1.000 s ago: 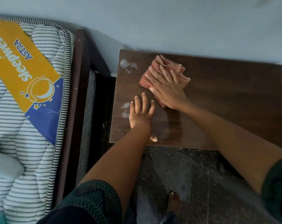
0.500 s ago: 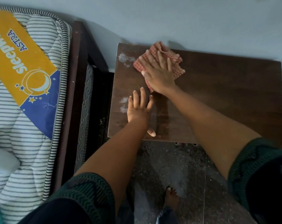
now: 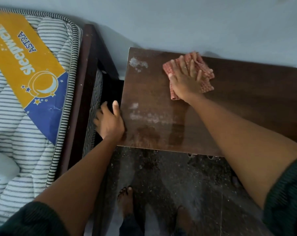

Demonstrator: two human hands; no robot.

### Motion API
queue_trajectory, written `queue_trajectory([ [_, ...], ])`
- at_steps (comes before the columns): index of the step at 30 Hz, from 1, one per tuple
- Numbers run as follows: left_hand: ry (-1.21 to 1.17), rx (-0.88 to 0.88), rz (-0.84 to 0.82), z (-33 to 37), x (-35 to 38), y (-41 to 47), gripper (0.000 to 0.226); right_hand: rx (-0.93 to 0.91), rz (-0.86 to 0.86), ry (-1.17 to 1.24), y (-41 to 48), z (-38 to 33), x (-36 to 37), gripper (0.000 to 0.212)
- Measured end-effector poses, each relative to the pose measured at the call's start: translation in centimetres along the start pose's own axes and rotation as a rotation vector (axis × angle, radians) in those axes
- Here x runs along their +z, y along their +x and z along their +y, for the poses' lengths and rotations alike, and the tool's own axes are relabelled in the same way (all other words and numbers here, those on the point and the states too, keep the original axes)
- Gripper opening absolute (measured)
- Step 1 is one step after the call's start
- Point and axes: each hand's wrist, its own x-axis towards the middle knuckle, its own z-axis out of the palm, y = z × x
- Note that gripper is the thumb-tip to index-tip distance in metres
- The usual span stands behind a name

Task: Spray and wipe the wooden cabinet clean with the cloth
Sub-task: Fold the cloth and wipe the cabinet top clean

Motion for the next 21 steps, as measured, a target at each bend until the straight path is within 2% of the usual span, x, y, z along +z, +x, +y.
queue_trajectory([
  [2,-0.026,-0.03,-0.034,0.0,0.9,-0.5,0.055,-0.156,-0.012,-0.035,-0.4,-1.7,0.7,0.052],
  [8,-0.082,0.011,0.117,0.2,1.3,-0.9,0.051,-0.437,0.024,-0.177,-5.2,1.4,2.4,0.056],
  [10,-0.078,0.038,0.141,0.5,1.3,-1.3,0.049,-0.405,0.032,-0.176,-5.0,3.0,1.9,0.058],
  [12,-0.079,0.044,0.156,0.9,1.2,-1.6,0.048,-0.297,0.075,-0.132,-4.1,3.1,1.5,0.059],
  [17,-0.067,0.014,0.156,1.1,1.0,-2.0,0.046,0.001,0.112,0.014,-0.3,-1.1,1.2,0.051],
  [19,-0.074,0.018,0.164,1.1,0.9,-2.1,0.045,0.007,0.102,0.034,1.3,-3.2,1.0,0.052],
  [21,-0.087,0.02,0.172,1.1,0.9,-2.1,0.045,-0.061,0.086,0.018,2.2,-4.8,1.2,0.052],
])
